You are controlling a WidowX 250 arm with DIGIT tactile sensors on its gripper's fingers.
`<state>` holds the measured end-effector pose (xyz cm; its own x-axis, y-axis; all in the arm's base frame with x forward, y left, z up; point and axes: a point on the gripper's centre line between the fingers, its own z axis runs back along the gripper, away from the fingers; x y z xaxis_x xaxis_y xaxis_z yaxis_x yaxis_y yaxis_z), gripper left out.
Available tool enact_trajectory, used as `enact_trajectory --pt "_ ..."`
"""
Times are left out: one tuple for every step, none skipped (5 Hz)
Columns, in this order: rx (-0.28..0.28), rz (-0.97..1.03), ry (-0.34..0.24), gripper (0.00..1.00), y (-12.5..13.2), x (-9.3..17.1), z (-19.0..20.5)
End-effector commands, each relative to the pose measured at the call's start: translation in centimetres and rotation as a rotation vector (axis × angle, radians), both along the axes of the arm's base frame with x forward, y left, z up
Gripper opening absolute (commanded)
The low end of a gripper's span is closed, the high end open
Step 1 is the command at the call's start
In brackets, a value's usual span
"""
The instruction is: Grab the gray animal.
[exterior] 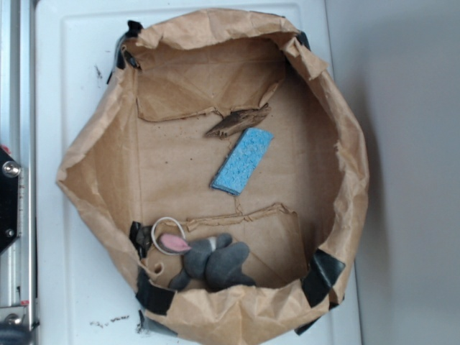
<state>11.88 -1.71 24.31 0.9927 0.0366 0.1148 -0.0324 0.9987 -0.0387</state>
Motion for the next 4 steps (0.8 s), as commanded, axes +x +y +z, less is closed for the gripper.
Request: enact_trajectory --pt "0.000 0.000 0.000 1.00 0.0 0.0 0.0" --pt "-0.008 -0.002 -0.019 1.00 -1.3 3.1 0.8" --pt "-0.040 0.005 -0.021 1.00 -1.2 6.0 0.9" --pt "-0.088 -0.119 -0.096 1.00 -0.4 8.6 -0.9"
